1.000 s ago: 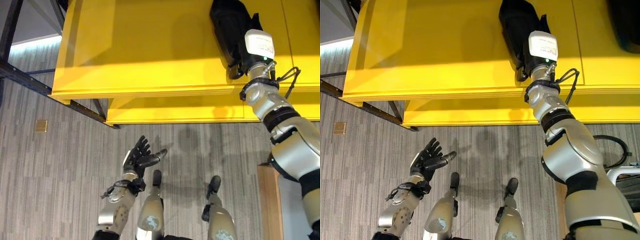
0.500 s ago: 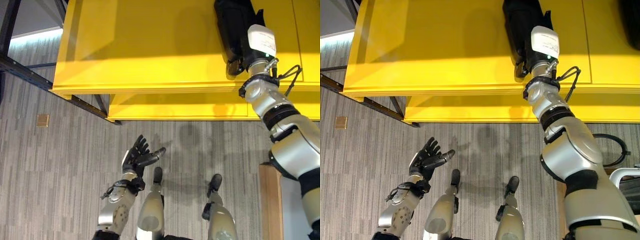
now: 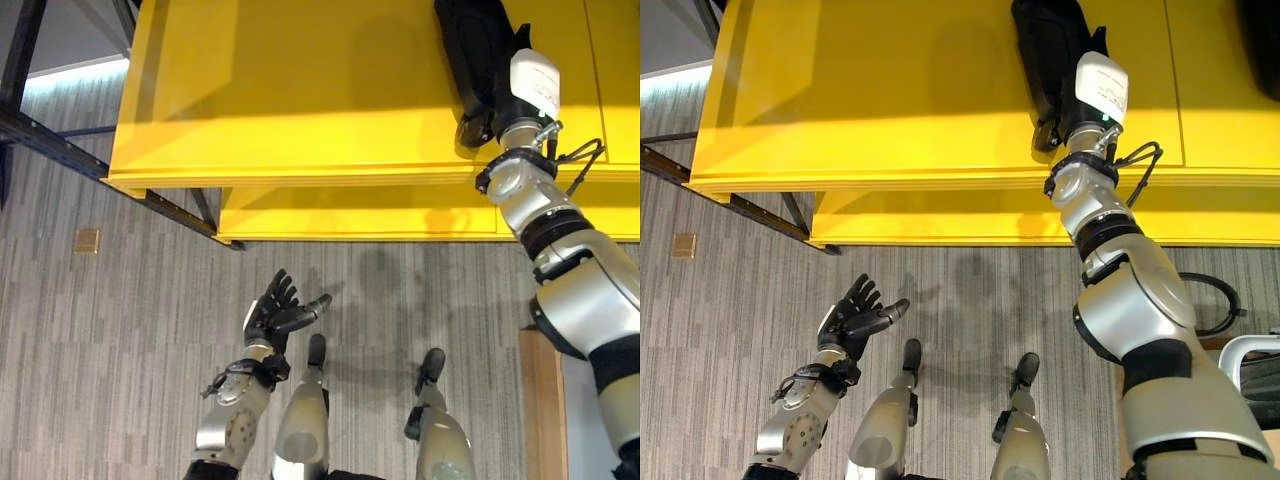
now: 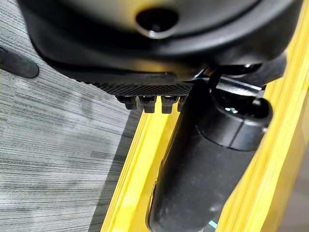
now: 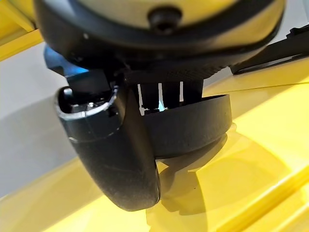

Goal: Move parts from the plastic box to the shelf.

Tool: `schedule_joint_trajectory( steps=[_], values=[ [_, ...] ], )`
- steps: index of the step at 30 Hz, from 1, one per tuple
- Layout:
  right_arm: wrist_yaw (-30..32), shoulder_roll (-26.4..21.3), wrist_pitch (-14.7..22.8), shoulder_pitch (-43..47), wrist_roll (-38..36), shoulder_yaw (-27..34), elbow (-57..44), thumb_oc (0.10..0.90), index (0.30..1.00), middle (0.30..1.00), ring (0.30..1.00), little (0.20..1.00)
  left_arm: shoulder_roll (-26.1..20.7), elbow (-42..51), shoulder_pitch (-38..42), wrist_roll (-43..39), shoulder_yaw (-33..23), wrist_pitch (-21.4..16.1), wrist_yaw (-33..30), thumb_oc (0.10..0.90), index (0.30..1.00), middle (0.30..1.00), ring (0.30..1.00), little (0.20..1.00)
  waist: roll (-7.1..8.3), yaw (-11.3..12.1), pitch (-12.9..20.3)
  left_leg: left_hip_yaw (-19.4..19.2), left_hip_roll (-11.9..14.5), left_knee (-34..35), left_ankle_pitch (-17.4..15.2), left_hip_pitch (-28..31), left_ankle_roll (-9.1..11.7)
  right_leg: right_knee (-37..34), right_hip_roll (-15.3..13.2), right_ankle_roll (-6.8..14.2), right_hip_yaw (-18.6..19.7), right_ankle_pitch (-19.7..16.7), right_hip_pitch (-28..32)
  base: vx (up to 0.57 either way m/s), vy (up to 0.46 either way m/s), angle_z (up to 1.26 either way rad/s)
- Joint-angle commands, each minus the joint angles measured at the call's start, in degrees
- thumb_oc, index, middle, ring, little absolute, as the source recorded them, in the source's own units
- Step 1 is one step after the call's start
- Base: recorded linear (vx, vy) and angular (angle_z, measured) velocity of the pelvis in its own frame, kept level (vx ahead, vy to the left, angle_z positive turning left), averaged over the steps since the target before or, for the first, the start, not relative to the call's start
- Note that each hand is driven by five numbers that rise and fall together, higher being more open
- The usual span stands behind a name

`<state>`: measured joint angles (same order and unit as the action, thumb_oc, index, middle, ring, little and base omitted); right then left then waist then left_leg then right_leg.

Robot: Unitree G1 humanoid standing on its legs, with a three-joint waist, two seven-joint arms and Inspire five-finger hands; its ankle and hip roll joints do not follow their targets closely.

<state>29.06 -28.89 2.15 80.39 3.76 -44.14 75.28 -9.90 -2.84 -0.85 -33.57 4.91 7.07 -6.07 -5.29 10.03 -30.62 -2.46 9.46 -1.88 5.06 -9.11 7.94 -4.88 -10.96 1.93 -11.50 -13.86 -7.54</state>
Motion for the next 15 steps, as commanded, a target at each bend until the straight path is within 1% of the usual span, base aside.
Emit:
schedule_joint_trajectory(
  steps=[1,3,6,12,15],
  values=[
    [4.96,-0.90,2.63,16.71,-0.49,-5.67,2.47,0.900,1.000,1.000,1.000,1.000,0.22,8.72,-0.40,-1.63,1.75,-5.06,0.41,0.900,1.000,1.000,1.000,1.000,-2.87,1.43,0.83,-3.66,-1.33,6.38,0.08,4.94,-2.60,2.25,-3.66,1.57,1.74,6.14,8.49,0.00,0.000,0.00],
    [3.65,-1.25,3.44,16.35,-0.20,-7.01,0.49,0.900,1.000,1.000,1.000,1.000,0.12,8.45,-0.36,-1.30,1.60,-4.95,0.50,0.900,1.000,1.000,1.000,1.000,-2.69,1.39,0.83,-3.70,-1.30,6.37,0.09,5.10,-2.51,2.22,-3.61,1.59,1.70,6.12,8.58,0.00,0.000,0.00],
    [2.40,-1.56,4.07,15.38,-1.04,-6.68,-2.17,0.900,1.000,1.000,1.000,1.000,0.14,8.15,-0.58,-1.05,1.44,-4.72,0.58,0.900,1.000,1.000,1.000,1.000,-2.66,1.34,0.83,-3.84,-1.28,6.36,0.10,5.41,-2.42,2.15,-3.64,1.64,1.54,6.07,8.86,0.00,0.000,0.00],
    [1.74,-1.69,4.42,14.78,-0.25,-6.30,-7.35,0.900,1.000,1.000,1.000,1.000,-0.32,8.03,-0.94,-0.78,1.26,-4.23,0.65,0.900,1.000,1.000,1.000,1.000,-2.50,1.14,0.83,-4.12,-1.28,6.58,0.01,5.95,-2.30,2.00,-3.60,1.69,1.52,6.10,9.31,0.00,0.000,0.00],
    [1.81,-2.18,4.66,14.53,0.86,-5.74,-11.81,0.900,1.000,1.000,1.000,1.000,-0.65,7.80,-1.14,-0.71,0.99,-3.98,0.77,0.900,1.000,1.000,1.000,1.000,-2.38,0.98,0.83,-4.21,-1.21,6.70,-0.09,6.37,-2.22,2.02,-3.57,1.67,1.47,6.18,9.60,0.00,0.000,0.00]
  ],
)
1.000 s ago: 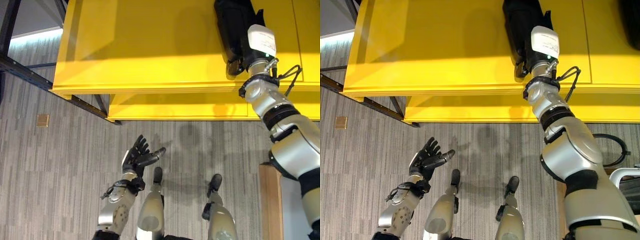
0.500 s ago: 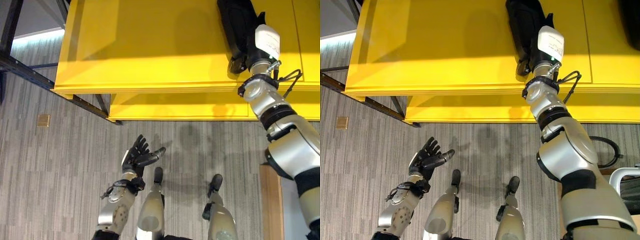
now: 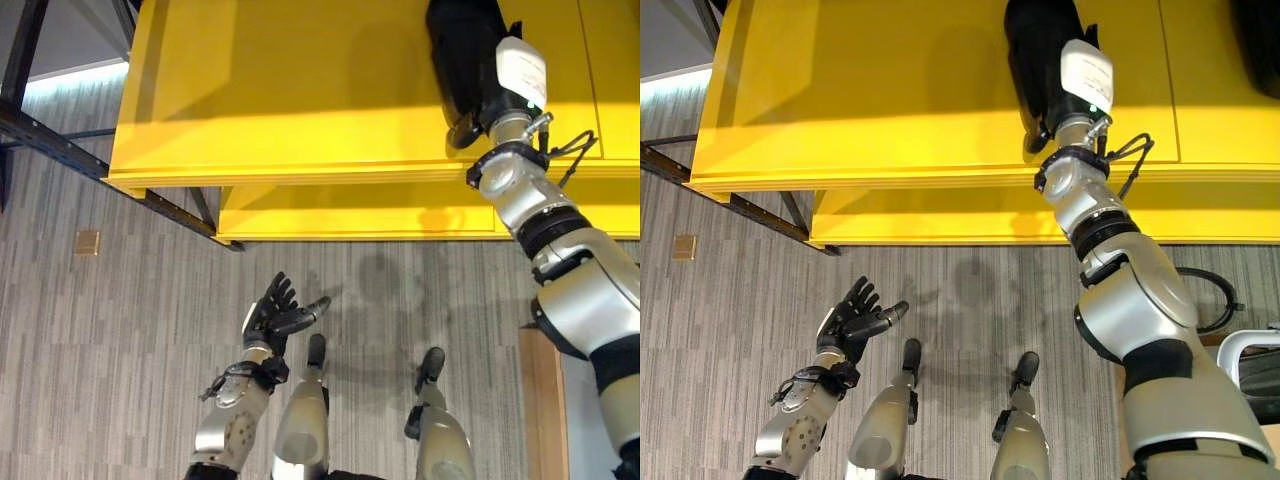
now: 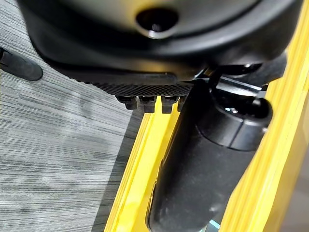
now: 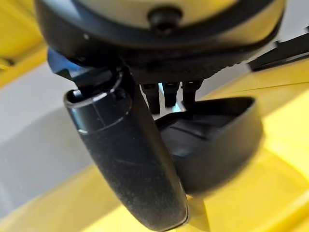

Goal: Move parts from the plastic box to the shelf.

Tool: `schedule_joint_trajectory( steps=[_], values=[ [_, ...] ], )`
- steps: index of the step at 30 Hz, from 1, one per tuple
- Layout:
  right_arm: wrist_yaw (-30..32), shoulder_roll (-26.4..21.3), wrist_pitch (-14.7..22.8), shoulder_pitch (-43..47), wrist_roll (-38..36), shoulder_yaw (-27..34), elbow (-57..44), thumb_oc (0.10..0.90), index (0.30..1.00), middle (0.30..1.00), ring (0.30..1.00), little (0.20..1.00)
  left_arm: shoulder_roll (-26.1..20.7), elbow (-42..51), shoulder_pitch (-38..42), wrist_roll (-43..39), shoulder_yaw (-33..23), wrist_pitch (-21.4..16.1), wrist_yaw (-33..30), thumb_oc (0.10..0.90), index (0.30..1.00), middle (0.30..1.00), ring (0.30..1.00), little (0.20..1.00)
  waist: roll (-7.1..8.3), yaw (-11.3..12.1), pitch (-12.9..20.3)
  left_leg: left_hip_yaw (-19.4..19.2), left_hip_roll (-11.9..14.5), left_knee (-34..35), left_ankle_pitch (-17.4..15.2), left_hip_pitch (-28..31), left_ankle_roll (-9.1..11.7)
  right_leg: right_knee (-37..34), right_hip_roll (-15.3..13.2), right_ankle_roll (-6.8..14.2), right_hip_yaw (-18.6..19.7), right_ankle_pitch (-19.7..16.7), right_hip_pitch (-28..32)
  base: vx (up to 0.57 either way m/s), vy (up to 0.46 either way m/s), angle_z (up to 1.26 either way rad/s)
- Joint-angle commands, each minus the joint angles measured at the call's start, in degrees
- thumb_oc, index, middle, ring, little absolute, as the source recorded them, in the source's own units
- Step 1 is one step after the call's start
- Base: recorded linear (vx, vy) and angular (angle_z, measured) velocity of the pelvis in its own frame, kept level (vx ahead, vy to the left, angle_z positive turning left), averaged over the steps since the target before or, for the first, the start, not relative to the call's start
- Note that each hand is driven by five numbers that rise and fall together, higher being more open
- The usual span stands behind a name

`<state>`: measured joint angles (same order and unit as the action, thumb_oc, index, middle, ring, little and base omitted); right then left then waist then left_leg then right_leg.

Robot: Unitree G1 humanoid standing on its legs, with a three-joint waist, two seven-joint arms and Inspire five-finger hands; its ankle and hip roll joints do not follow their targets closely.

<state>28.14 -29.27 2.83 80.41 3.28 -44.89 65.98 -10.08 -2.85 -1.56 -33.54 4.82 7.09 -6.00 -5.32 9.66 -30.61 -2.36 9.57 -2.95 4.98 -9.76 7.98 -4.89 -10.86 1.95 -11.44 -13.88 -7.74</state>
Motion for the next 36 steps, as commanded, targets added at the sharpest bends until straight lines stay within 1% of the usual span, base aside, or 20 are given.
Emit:
schedule_joint_trajectory(
  steps=[1,5,7,11,14,17,22,25,28,32,33,36],
  values=[
    [2.73,-1.86,3.89,14.41,1.39,-4.90,-2.67,0.900,1.000,1.000,1.000,1.000,-0.50,7.81,-0.44,-0.74,1.08,-3.99,0.71,0.900,1.000,1.000,1.000,1.000,-2.34,1.36,0.82,-4.31,-1.32,7.77,-0.02,7.06,-2.26,2.02,-3.67,1.66,1.41,6.21,9.84,0.00,0.000,0.00],
    [2.75,-2.27,3.75,14.68,2.73,-4.83,-6.30,0.900,1.000,1.000,1.000,1.000,-0.62,7.67,-0.41,-0.72,0.79,-3.87,0.65,0.900,1.000,1.000,1.000,1.000,-2.15,1.09,0.82,-4.40,-1.26,7.84,-0.21,7.51,-2.24,1.95,-3.53,1.63,1.41,6.26,10.02,0.00,0.000,0.00],
    [2.69,-2.58,3.60,15.21,3.77,-4.59,-9.41,0.900,1.000,1.000,1.000,1.000,-0.71,7.38,-0.10,-0.55,0.44,-3.80,0.55,0.900,1.000,1.000,1.000,1.000,-1.99,0.99,0.82,-4.39,-1.14,7.74,0.41,6.77,-2.30,2.08,-3.49,1.54,1.61,5.74,9.20,-0.02,-0.001,0.00],
    [2.62,-2.96,3.58,14.84,5.01,-3.65,-13.72,0.900,1.000,1.000,1.000,1.000,-0.86,7.18,0.12,-0.27,0.11,-3.64,0.39,0.900,1.000,1.000,1.000,1.000,-1.79,0.70,0.82,-4.42,-1.09,7.81,0.35,7.22,-2.25,2.05,-3.48,1.50,1.59,5.80,9.52,0.00,0.000,0.00],
    [2.35,-3.69,3.41,13.31,5.59,-2.22,-18.42,0.900,1.000,1.000,1.000,1.000,-0.73,6.87,0.19,0.08,-0.32,-3.35,0.34,0.900,1.000,1.000,1.000,1.000,-1.67,0.36,0.82,-4.50,-1.16,7.82,0.30,7.66,-2.24,2.14,-3.40,1.52,1.64,5.83,9.76,0.00,0.000,0.00],
    [2.25,-4.34,3.04,12.11,6.41,-1.47,-20.93,0.900,1.000,1.000,1.000,1.000,-0.74,6.81,0.27,0.22,-0.54,-3.20,0.28,0.900,1.000,1.000,1.000,1.000,-1.51,0.13,0.82,-4.59,-1.20,7.82,0.29,8.12,-2.23,2.20,-3.37,1.52,1.60,5.83,10.06,0.00,0.000,0.00],
    [1.96,-6.89,2.23,8.98,8.39,0.96,-26.39,0.900,1.000,1.000,1.000,1.000,-0.26,6.79,0.52,0.68,-1.02,-2.98,0.30,0.900,1.000,1.000,1.000,1.000,-1.10,-0.56,0.82,-4.64,-1.06,7.88,0.19,9.28,-2.26,2.41,-3.30,1.44,1.75,6.01,10.75,0.00,0.000,0.00],
    [1.72,-8.76,0.96,3.80,9.57,4.47,-31.46,0.900,1.000,1.000,1.000,1.000,0.44,6.85,0.73,1.20,-1.69,-2.77,0.23,0.900,1.000,1.000,1.000,1.000,-0.64,-1.45,0.82,-4.63,-0.93,7.84,0.24,10.33,-2.29,2.71,-3.08,1.36,2.02,6.11,11.30,0.00,0.000,0.00],
    [1.09,-9.86,-0.19,0.50,10.41,5.98,-33.60,0.900,1.000,1.000,1.000,1.000,0.82,6.92,0.36,1.39,-1.91,-2.78,0.31,0.900,1.000,1.000,1.000,1.000,-0.28,-1.85,0.82,-4.55,-0.86,7.83,0.21,11.05,-2.31,2.84,-2.93,1.36,2.05,6.19,11.72,0.00,-0.007,-0.02],
    [-0.51,-12.12,-1.18,-6.59,12.29,9.05,-39.49,0.900,1.000,1.000,1.000,1.000,1.63,7.16,0.05,1.72,-2.90,-2.64,0.46,0.900,1.000,1.000,1.000,1.000,0.49,-2.99,0.82,-4.65,-0.55,7.86,0.10,12.20,-2.34,2.96,-2.68,1.37,2.06,6.40,12.57,-0.01,-0.039,-0.02],
    [-1.52,-13.80,-1.38,-9.80,14.01,9.85,-43.06,0.900,1.000,1.000,1.000,1.000,1.94,7.32,0.02,2.08,-3.42,-2.48,0.68,0.900,1.000,1.000,1.000,1.000,0.82,-3.70,0.82,-4.64,-0.41,7.88,0.49,12.43,-2.38,3.15,-2.57,1.34,2.19,6.20,12.46,0.00,-0.043,-0.02],
    [-2.59,-15.07,-1.67,-12.81,15.60,10.43,-45.47,0.900,1.000,1.000,1.000,1.000,2.20,7.45,-0.37,2.23,-3.57,-2.29,0.89,0.900,1.000,1.000,1.000,1.000,1.13,-4.06,0.82,-4.63,-0.28,7.92,0.25,13.38,-2.32,3.08,-2.42,1.38,2.08,6.53,13.36,-0.01,-0.053,-0.04]
  ],
)
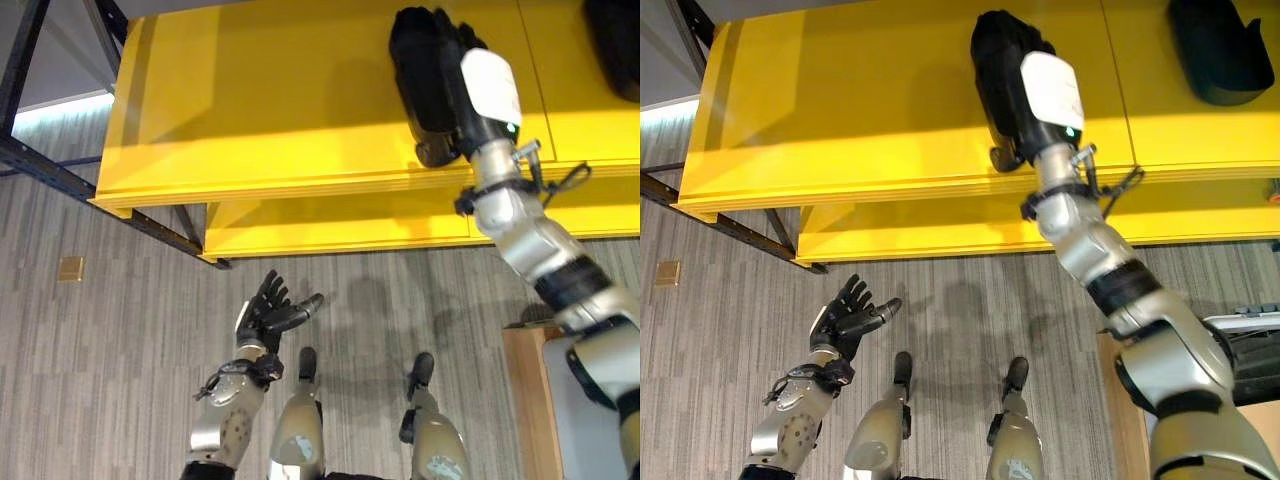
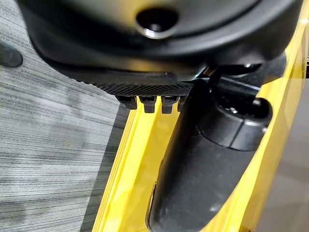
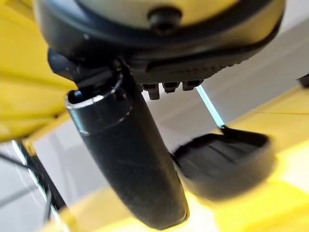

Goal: Move parts from the plastic box to the shelf.

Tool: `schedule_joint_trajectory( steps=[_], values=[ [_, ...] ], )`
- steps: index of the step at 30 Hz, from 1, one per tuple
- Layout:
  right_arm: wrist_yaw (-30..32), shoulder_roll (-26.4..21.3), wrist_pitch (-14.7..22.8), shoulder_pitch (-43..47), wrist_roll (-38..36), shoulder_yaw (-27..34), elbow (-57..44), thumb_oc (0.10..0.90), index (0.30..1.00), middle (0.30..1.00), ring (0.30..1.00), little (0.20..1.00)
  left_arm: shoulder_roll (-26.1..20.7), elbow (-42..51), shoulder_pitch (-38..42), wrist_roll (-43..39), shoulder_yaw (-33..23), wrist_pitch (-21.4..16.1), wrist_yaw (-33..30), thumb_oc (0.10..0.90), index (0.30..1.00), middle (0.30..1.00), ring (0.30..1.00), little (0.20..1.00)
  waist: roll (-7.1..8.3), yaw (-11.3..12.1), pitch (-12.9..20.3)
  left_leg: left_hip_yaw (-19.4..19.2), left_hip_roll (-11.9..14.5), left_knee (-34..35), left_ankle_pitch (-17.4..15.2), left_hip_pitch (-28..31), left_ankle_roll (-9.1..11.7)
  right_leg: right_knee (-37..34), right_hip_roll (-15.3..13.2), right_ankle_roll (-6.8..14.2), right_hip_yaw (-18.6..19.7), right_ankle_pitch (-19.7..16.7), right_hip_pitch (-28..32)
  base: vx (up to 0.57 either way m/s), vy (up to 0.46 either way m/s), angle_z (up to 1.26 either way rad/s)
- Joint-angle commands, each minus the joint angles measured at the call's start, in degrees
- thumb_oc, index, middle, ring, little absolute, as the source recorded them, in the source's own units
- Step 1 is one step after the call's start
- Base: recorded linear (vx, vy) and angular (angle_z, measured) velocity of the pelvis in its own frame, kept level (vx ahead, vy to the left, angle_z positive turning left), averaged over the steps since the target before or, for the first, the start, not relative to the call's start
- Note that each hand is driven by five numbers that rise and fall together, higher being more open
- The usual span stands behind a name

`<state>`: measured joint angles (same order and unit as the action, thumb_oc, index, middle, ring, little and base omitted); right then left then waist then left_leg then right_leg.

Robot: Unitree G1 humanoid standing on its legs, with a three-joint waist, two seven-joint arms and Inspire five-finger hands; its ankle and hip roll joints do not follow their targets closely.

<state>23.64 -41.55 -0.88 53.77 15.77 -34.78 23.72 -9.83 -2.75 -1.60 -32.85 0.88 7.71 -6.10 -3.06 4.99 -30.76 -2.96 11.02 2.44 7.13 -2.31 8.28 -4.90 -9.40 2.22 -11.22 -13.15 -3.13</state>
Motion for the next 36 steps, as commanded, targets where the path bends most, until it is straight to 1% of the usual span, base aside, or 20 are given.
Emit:
schedule_joint_trajectory(
  steps=[1,2,5,7,9,11,13,15,17,22,26,36],
  values=[
    [-0.02,-5.06,1.94,9.03,5.15,1.44,-7.60,0.900,1.000,1.000,1.000,1.000,2.50,7.43,-0.50,1.70,-0.10,-2.74,1.21,0.900,1.000,1.000,1.000,1.000,-0.75,-0.12,0.97,-3.99,-1.34,2.51,-1.45,6.37,-2.57,3.14,-3.71,1.08,1.71,5.63,9.09,-0.01,-0.065,-0.06],
    [-0.72,-5.80,1.68,8.47,6.18,0.65,-7.93,0.900,1.000,1.000,1.000,1.000,2.70,7.34,-0.52,1.78,-0.23,-2.65,1.37,0.900,1.000,1.000,1.000,1.000,-0.64,-0.25,0.97,-4.00,-1.24,2.52,-1.48,6.64,-2.53,3.03,-3.70,1.10,1.62,5.62,9.37,-0.04,-0.084,-0.03],
    [-1.44,-6.75,1.89,5.74,7.34,1.74,-9.86,0.900,1.000,1.000,1.000,1.000,2.97,7.30,-0.63,1.99,-0.40,-2.52,1.52,0.900,1.000,1.000,1.000,1.000,-0.48,-0.61,0.97,-3.94,-1.06,2.56,-1.43,7.11,-2.52,2.92,-3.57,1.09,1.53,5.65,9.78,-0.01,-0.044,-0.06],
    [-1.98,-8.01,2.40,4.78,9.26,0.89,-10.14,0.900,1.000,1.000,1.000,1.000,3.10,7.30,-0.85,2.12,-0.27,-2.46,1.77,0.900,1.000,1.000,1.000,1.000,-0.38,-0.94,0.97,-3.97,-0.87,2.56,-1.50,7.48,-2.54,2.78,-3.36,1.12,1.36,5.74,10.12,-0.01,-0.052,-0.06],
    [-2.27,-9.61,3.65,5.16,10.71,-1.85,-6.71,0.900,1.000,1.000,1.000,1.000,3.62,6.88,-0.91,2.07,0.01,-2.32,2.21,0.900,1.000,1.000,1.000,1.000,-0.48,-0.95,0.97,-3.94,-0.57,2.53,-1.31,7.83,-2.48,2.57,-3.25,1.14,1.19,5.73,10.72,-0.02,-0.066,0.01],
    [-2.25,-9.92,4.22,4.68,10.92,-1.87,-6.60,0.900,1.000,1.000,1.000,1.000,3.71,6.89,-0.83,2.08,0.00,-2.26,2.27,0.900,1.000,1.000,1.000,1.000,-0.52,-1.11,0.97,-3.93,-0.47,2.52,-1.32,7.95,-2.47,2.69,-3.20,1.15,1.16,5.78,10.75,-0.01,-0.038,0.05],
    [-2.11,-11.39,4.75,5.47,12.97,-3.97,-4.84,0.900,1.000,1.000,1.000,1.000,3.88,6.52,-0.96,1.93,0.01,-2.26,2.39,0.900,1.000,1.000,1.000,1.000,-0.63,-1.20,0.97,-3.91,-0.28,2.48,-1.35,8.19,-2.49,2.80,-3.05,1.18,1.02,5.87,11.02,-0.01,-0.050,0.03],
    [-1.99,-11.43,5.17,5.36,13.11,-3.93,-4.58,0.900,1.000,1.000,1.000,1.000,4.06,6.53,-1.06,1.79,0.04,-2.30,2.39,0.900,1.000,1.000,1.000,1.000,-0.76,-1.29,0.97,-3.89,-0.16,2.50,-1.36,8.22,-2.48,2.81,-2.98,1.18,1.00,5.87,11.02,0.00,-0.017,0.01],
    [-2.04,-11.76,5.82,6.22,13.97,-6.15,-2.28,0.900,1.000,1.000,1.000,1.000,4.04,5.91,-1.13,1.66,0.35,-2.24,2.62,0.900,1.000,1.000,1.000,1.000,-0.90,-1.33,0.97,-3.96,0.16,2.56,-1.29,8.26,-2.55,2.83,-2.78,1.22,1.10,5.96,11.00,-0.01,-0.036,0.01],
    [-2.72,-11.55,5.94,6.28,14.00,-7.36,-0.83,0.900,1.000,1.000,1.000,1.000,3.92,5.59,-1.11,1.43,0.43,-2.10,2.79,0.900,1.000,1.000,1.000,1.000,-0.84,-1.31,0.97,-3.95,0.43,2.55,-1.18,8.20,-2.58,2.80,-2.54,1.24,1.24,5.92,10.99,0.00,-0.028,0.01],
    [-2.64,-11.80,6.57,8.31,14.60,-10.92,2.99,0.900,1.000,1.000,1.000,1.000,4.01,5.44,-1.24,0.96,0.87,-2.01,3.02,0.900,1.000,1.000,1.000,1.000,-0.86,-1.17,0.97,-3.98,0.83,2.53,-1.17,7.86,-2.60,2.64,-2.26,1.29,1.22,5.80,10.76,0.00,-0.016,0.00],
    [-3.06,-11.19,7.11,4.84,15.07,-9.24,3.75,0.900,1.000,1.000,1.000,1.000,3.86,4.99,-1.58,0.63,1.17,-1.95,3.00,0.900,1.000,1.000,1.000,1.000,-0.89,-1.25,0.97,-4.06,1.09,2.56,-1.17,7.58,-2.65,2.81,-1.97,1.34,1.31,5.68,10.32,0.00,-0.004,0.00]
  ],
)
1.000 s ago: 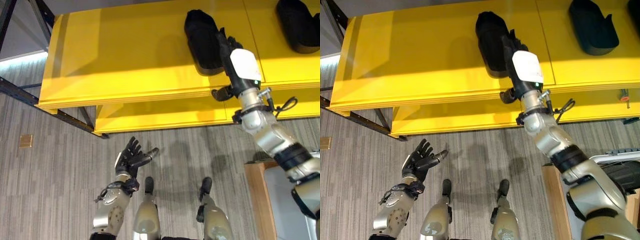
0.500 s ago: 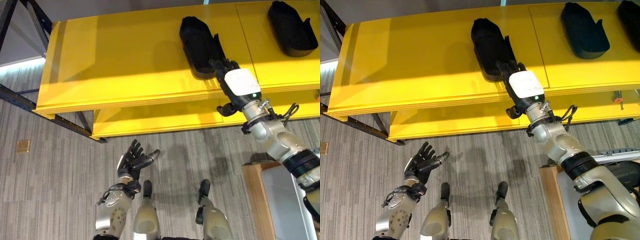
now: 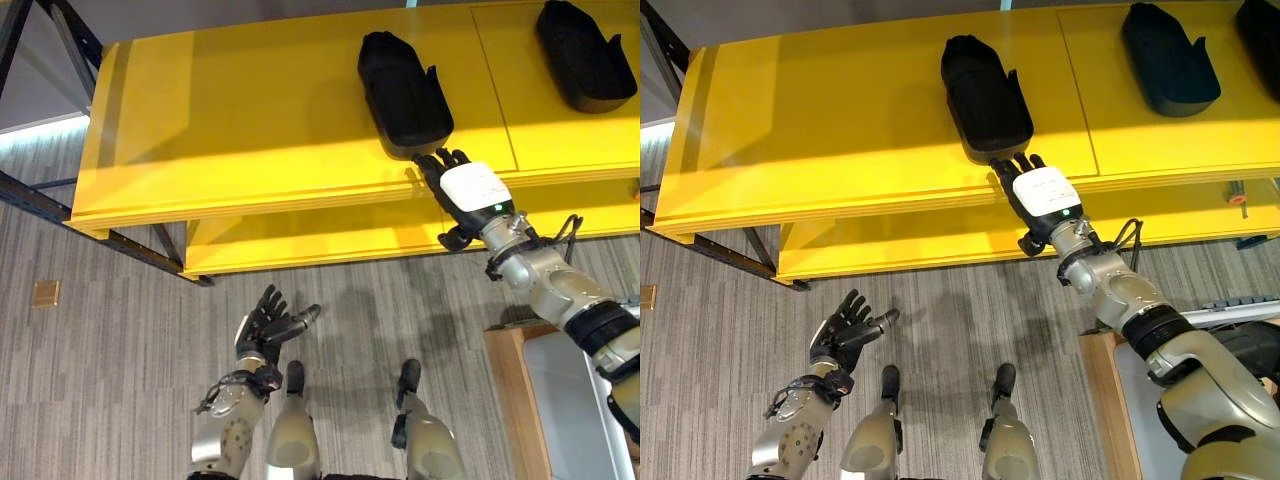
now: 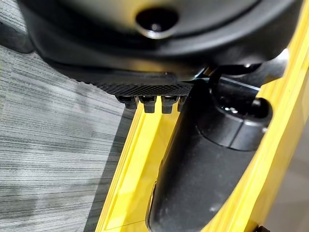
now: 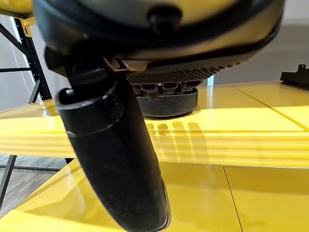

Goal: Move parts from the plastic box to the shelf.

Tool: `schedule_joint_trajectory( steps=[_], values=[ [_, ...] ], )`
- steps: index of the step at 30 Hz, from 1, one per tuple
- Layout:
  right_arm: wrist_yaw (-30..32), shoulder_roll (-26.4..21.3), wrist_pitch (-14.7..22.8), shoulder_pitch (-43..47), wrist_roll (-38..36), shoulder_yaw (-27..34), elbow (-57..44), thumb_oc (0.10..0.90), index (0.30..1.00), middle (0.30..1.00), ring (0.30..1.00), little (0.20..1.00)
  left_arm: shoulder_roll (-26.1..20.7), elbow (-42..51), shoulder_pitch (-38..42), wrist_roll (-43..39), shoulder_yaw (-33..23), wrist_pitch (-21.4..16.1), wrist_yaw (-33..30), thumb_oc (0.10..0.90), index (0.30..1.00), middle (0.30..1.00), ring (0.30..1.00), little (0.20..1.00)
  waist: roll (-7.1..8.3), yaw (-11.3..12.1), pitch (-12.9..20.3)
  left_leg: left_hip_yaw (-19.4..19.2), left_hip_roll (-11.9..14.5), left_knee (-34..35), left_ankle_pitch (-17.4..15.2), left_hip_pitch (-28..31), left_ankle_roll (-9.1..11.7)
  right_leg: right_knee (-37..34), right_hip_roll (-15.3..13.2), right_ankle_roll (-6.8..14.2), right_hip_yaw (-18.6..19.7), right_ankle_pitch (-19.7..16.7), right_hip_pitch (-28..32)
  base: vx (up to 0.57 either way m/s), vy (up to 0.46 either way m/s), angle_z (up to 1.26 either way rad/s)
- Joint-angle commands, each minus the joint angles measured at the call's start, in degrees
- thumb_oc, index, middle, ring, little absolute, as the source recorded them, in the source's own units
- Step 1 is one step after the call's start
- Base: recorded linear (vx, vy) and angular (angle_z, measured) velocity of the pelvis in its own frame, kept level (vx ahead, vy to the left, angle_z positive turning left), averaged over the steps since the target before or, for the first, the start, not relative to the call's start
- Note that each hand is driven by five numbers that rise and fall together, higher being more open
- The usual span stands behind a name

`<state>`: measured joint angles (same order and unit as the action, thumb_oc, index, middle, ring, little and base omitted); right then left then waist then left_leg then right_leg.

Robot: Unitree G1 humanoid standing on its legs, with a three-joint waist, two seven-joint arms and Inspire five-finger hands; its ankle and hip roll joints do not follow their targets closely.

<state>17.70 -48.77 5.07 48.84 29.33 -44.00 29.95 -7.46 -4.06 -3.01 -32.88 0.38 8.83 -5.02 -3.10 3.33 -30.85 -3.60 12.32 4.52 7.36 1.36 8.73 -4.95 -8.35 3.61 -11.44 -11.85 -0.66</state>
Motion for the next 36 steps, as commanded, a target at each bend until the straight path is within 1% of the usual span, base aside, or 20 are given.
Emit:
schedule_joint_trajectory(
  steps=[1,8,16,27,36],
  values=[
    [2.88,-3.96,1.17,9.77,1.51,-0.03,-2.48,0.900,1.000,1.000,1.000,1.000,1.49,6.30,-0.16,0.65,1.67,-3.08,1.92,0.900,1.000,1.000,1.000,1.000,-0.85,0.42,1.06,-3.41,-0.21,0.48,-1.40,3.91,-3.10,2.85,-3.02,-0.06,1.53,4.39,7.84,0.00,0.000,0.00],
    [3.23,-3.08,1.35,11.26,0.81,-1.13,2.03,0.900,1.000,1.000,1.000,1.000,0.86,6.40,-0.97,0.51,1.88,-3.12,2.09,0.900,1.000,1.000,1.000,1.000,-1.13,0.85,1.06,-3.33,-0.12,0.48,-1.33,3.02,-3.02,3.02,-2.90,-0.05,1.68,4.32,6.83,0.00,0.000,0.00],
    [3.48,-2.62,0.97,12.72,0.07,-2.03,4.38,0.900,1.000,1.000,1.000,1.000,0.52,6.75,-1.49,0.87,1.79,-3.38,2.09,0.900,1.000,1.000,1.000,1.000,-1.30,1.11,1.06,-3.37,-0.03,0.44,-1.49,2.03,-2.91,3.52,-2.93,0.12,1.67,4.53,5.65,0.00,0.000,0.00],
    [3.13,-2.06,0.75,17.02,-0.73,-6.75,7.10,0.900,1.000,1.000,1.000,1.000,0.26,7.20,-1.26,1.14,1.91,-3.80,1.82,0.900,1.000,1.000,1.000,1.000,-1.25,1.99,1.06,-2.80,-0.05,-0.17,-1.06,-0.12,-2.85,4.40,-3.03,0.14,2.10,4.34,3.45,0.00,0.000,0.00],
    [2.82,-0.96,0.50,20.32,-0.86,-9.69,8.42,0.900,1.000,1.000,1.000,1.000,0.24,7.37,-1.11,1.01,1.87,-4.09,1.45,0.900,1.000,1.000,1.000,1.000,-0.81,2.74,1.06,-2.58,-0.13,-0.65,-1.11,-1.38,-2.77,4.60,-3.26,0.15,2.17,4.15,2.52,0.00,0.001,0.01]
  ],
)
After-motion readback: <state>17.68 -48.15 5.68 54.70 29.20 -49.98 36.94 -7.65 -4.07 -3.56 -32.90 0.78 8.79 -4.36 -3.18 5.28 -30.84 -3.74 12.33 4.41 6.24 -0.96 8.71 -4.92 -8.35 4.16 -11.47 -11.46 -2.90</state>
